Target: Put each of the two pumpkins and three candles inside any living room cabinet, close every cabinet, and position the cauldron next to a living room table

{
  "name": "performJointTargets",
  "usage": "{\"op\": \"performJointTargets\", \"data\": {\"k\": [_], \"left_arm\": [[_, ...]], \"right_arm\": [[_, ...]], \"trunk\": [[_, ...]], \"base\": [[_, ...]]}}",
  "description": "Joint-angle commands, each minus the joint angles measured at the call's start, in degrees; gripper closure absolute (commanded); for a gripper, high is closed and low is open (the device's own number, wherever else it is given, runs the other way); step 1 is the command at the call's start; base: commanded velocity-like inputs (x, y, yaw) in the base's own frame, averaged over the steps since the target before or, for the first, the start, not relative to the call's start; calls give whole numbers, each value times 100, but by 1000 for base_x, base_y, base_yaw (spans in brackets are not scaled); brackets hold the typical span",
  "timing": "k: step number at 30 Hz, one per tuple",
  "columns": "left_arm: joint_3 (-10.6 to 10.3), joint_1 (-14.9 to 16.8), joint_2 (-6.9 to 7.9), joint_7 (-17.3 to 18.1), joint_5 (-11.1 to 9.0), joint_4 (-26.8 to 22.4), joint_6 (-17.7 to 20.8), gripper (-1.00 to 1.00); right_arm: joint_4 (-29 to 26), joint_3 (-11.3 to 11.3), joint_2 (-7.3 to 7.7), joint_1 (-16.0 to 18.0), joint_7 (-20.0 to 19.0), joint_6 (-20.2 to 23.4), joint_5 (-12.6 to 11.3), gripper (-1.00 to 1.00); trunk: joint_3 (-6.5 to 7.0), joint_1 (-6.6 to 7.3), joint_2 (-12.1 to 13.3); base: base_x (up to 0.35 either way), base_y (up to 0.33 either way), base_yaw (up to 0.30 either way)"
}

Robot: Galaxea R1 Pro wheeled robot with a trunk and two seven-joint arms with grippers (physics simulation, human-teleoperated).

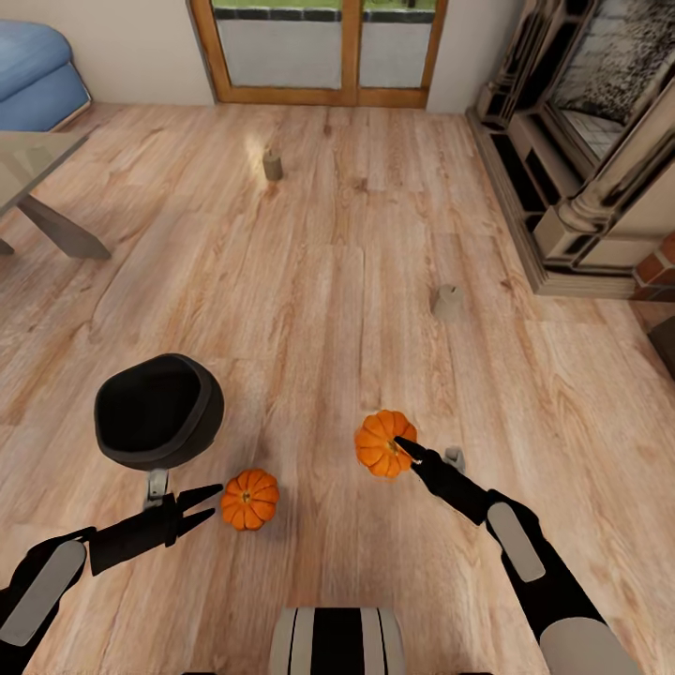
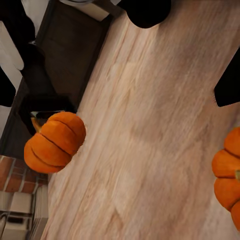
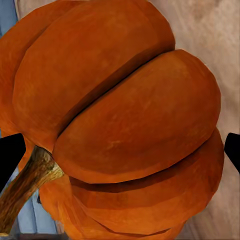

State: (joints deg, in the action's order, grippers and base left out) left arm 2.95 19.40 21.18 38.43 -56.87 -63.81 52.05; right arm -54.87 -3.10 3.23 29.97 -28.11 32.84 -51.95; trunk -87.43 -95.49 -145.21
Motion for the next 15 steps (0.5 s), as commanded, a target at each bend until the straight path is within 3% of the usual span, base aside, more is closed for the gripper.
{"op": "performJointTargets", "data": {"k": [1,4,7,15], "left_arm": [[2,2,0,15,0,0,23,-100],[-4,3,0,15,0,0,18,-100],[-4,3,0,15,0,0,19,-100],[-2,-1,0,15,0,0,22,-100]], "right_arm": [[-191,-7,-2,-5,-9,121,51,100],[-1176,-30,-4,-116,-15,698,32,100],[-1669,-86,-6,-236,-12,1006,17,100],[-1908,-137,-6,-271,-12,1254,-28,100]], "trunk": [[-27,-2,-2],[-93,-10,-6],[-160,-18,-11],[-337,-38,-21]], "base": [[0,0,0],[0,0,0],[0,0,0],[0,0,0]]}}
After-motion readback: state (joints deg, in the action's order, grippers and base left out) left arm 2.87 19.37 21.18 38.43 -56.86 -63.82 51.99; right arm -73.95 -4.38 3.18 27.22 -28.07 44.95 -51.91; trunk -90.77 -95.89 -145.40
